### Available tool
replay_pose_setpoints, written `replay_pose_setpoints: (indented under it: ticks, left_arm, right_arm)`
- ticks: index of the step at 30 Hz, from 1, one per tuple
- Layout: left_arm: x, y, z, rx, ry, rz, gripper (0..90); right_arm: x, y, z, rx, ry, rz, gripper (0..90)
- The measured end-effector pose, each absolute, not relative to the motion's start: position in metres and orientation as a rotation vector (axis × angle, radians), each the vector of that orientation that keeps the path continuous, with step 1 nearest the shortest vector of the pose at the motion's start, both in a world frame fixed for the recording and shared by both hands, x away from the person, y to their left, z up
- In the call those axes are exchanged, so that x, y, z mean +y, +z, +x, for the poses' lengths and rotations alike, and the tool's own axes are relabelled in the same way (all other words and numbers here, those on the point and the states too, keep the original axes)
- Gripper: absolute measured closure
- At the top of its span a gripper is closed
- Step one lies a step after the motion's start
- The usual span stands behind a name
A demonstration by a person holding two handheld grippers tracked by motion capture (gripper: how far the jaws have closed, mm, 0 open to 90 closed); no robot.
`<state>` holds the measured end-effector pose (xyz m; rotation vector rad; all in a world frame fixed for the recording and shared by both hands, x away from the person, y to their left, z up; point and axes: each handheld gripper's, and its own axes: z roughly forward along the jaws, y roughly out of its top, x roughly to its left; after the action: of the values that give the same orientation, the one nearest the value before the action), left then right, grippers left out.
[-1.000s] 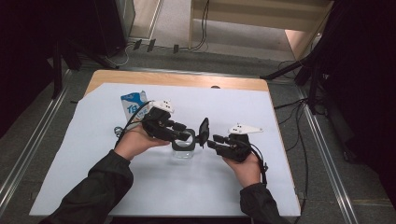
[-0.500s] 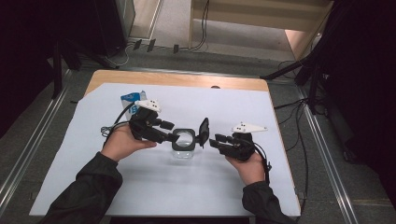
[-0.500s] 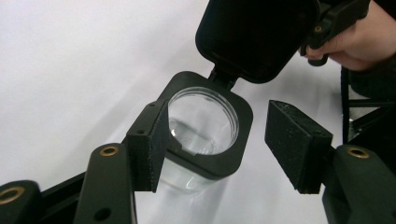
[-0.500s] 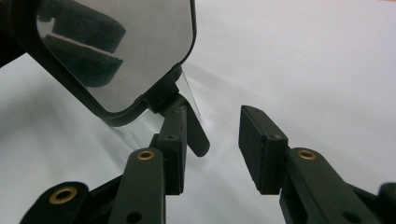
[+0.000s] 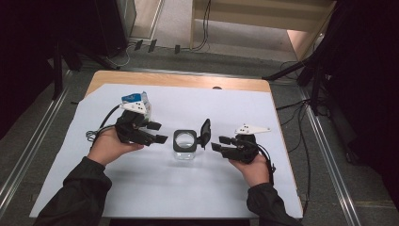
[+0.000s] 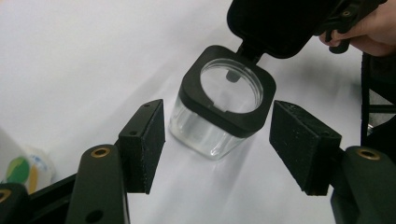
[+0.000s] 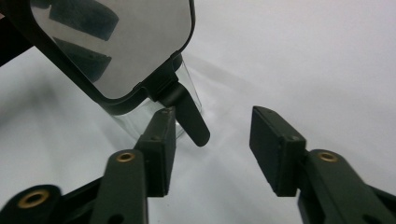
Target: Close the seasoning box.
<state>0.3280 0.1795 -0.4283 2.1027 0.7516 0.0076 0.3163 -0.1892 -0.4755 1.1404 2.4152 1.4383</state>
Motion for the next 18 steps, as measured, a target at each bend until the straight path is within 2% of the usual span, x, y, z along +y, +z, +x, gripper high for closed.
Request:
replay_pose_setpoints:
  ticks: [5, 18]
  left_arm:
    - [0.192, -0.429, 0.327, 0.79, 0.017, 2.095, 36.3]
    - [0.224, -0.431, 0.32, 0.88, 0.064, 2.077, 36.6]
  right_arm:
    - [-0.191, -0.475, 0.319, 2.413, 1.436, 1.147, 43.5]
    - [-0.194, -0.472, 0.328, 2.427, 1.429, 1.123, 43.7]
